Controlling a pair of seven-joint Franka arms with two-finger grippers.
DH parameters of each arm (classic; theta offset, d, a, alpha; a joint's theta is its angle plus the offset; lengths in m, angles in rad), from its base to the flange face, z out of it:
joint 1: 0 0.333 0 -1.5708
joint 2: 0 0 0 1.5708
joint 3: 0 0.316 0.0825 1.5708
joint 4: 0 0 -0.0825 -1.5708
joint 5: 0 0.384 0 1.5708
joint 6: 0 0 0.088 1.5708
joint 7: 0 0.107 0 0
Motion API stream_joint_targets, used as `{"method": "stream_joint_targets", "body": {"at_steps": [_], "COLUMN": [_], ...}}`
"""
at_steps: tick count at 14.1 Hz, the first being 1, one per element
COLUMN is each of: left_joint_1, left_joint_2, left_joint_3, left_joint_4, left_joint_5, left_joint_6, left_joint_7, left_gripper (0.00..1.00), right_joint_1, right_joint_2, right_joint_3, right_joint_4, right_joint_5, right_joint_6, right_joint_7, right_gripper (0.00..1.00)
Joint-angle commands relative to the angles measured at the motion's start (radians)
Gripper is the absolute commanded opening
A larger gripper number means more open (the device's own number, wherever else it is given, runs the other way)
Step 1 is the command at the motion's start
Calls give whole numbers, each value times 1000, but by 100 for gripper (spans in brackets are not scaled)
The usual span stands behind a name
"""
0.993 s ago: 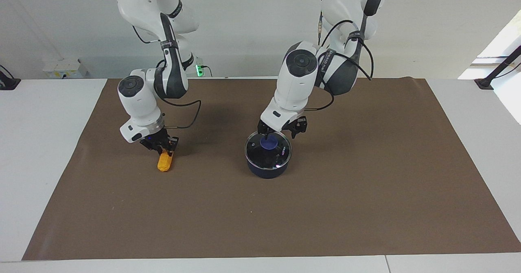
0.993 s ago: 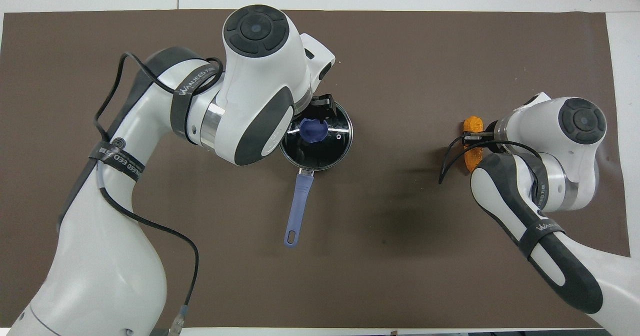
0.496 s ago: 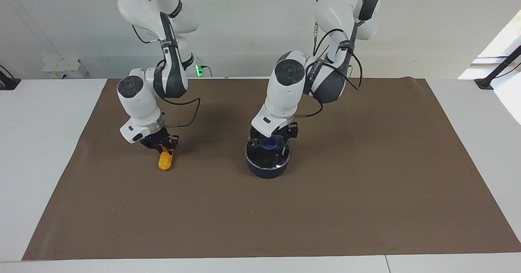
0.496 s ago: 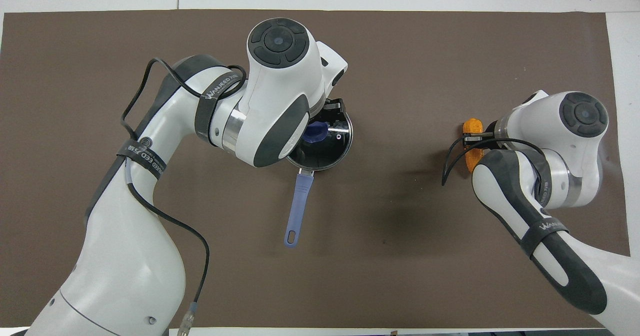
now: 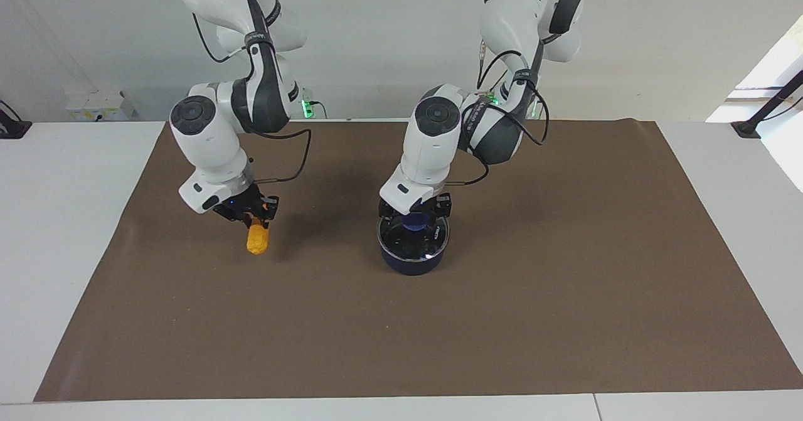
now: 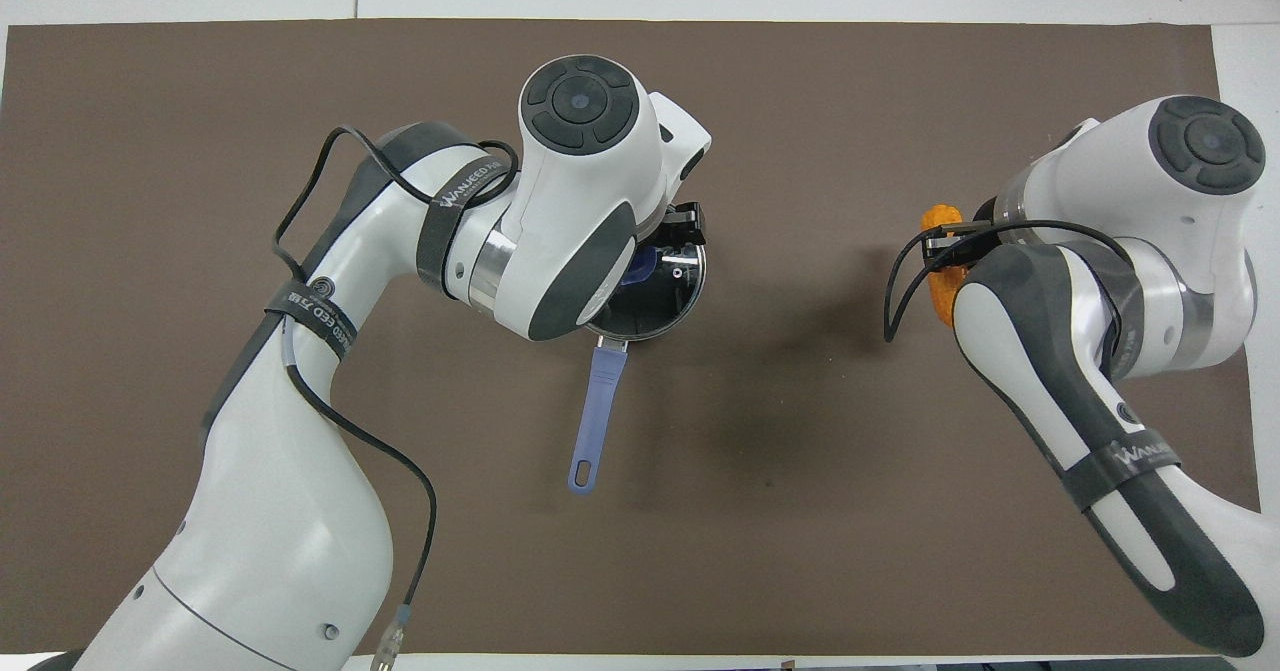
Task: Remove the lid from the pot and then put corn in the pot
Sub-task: 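Grasp the blue lid knob with the left gripper while the right gripper holds the corn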
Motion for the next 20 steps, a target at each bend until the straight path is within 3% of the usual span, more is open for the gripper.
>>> {"method": "stream_joint_targets", "body": {"at_steps": [1, 13, 20], "left_joint_1": [-5, -13, -15], "left_joint_2": [-7, -17, -19], "left_joint_3": [18, 18, 19], "left_joint_4": [-10, -49, -46], "left_joint_5": [11, 8, 10], "left_joint_6": [-12, 5, -21], "left_joint_7": [-5, -8, -8], "left_gripper": [100, 99, 60], "right_joint_1": [8, 51, 57], "right_joint_2": [12, 9, 9], "right_joint_3": [7, 9, 9], "right_joint_4": [49, 50, 50], "right_joint_5": [11, 11, 11], "right_joint_6": [-41, -41, -41], "right_joint_7": [-18, 18, 32], "right_gripper": [0, 0, 0]}}
